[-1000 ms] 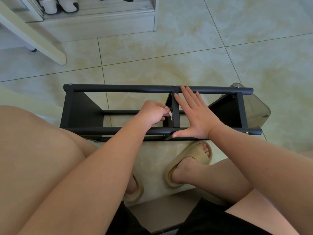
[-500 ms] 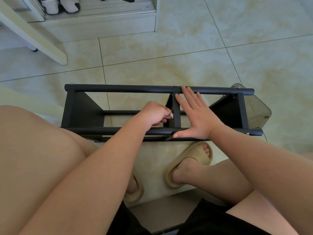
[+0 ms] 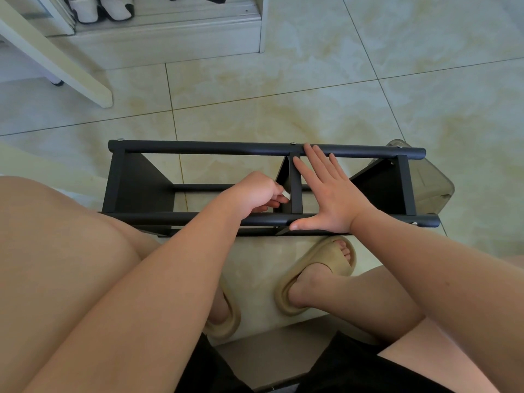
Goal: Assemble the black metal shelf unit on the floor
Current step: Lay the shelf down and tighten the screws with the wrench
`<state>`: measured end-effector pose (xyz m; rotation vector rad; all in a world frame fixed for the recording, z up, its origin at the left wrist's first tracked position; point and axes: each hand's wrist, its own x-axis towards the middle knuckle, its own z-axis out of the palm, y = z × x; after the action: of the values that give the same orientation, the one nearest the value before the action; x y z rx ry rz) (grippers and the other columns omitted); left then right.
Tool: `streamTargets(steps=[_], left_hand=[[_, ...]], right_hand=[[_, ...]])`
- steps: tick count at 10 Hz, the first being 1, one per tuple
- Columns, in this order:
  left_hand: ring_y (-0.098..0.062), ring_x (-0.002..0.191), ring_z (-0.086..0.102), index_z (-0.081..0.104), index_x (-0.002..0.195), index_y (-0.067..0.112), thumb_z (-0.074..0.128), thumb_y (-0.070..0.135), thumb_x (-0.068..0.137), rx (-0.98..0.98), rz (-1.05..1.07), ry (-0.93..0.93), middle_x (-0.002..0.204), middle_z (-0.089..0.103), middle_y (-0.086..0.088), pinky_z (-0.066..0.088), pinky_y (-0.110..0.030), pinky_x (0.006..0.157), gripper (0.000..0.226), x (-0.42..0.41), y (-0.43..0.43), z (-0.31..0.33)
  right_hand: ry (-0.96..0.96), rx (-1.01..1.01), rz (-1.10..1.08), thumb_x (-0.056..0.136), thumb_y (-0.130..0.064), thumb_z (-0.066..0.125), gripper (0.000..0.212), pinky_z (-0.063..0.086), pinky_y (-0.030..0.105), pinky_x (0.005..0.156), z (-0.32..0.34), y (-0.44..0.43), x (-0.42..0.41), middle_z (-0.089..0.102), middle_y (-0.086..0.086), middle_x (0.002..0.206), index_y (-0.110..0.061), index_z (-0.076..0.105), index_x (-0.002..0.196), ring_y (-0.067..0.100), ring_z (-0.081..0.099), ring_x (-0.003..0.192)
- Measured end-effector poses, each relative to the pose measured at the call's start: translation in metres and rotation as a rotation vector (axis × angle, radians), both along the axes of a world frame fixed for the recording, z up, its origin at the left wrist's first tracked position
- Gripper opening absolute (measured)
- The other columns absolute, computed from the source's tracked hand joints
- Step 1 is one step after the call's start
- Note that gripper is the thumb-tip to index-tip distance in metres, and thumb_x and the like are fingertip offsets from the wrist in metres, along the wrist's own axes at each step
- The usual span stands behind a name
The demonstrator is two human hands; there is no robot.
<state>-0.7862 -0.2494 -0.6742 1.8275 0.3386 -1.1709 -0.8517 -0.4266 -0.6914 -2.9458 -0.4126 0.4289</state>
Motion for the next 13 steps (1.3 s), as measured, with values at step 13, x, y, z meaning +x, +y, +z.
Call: streamTargets(steps=[13], left_hand=[[-0.018,0.098,0.055,0.066,0.082,0.028,0.062,0.012,0.094,0.046,-0.582,-0.219,0.091,0.062,0.011,0.038,-0.029,0.089,0.02,0.007,0.023,-0.009]], right_hand=[[0.01,0.001,0.0,0.067,-0.099,0.037,0.131,-0.008,0.047,0.126,0.003,0.001,0.0,-0.021,0.009,0.167,-0.018,-0.005,0.162,0.024,-0.022,0.154]])
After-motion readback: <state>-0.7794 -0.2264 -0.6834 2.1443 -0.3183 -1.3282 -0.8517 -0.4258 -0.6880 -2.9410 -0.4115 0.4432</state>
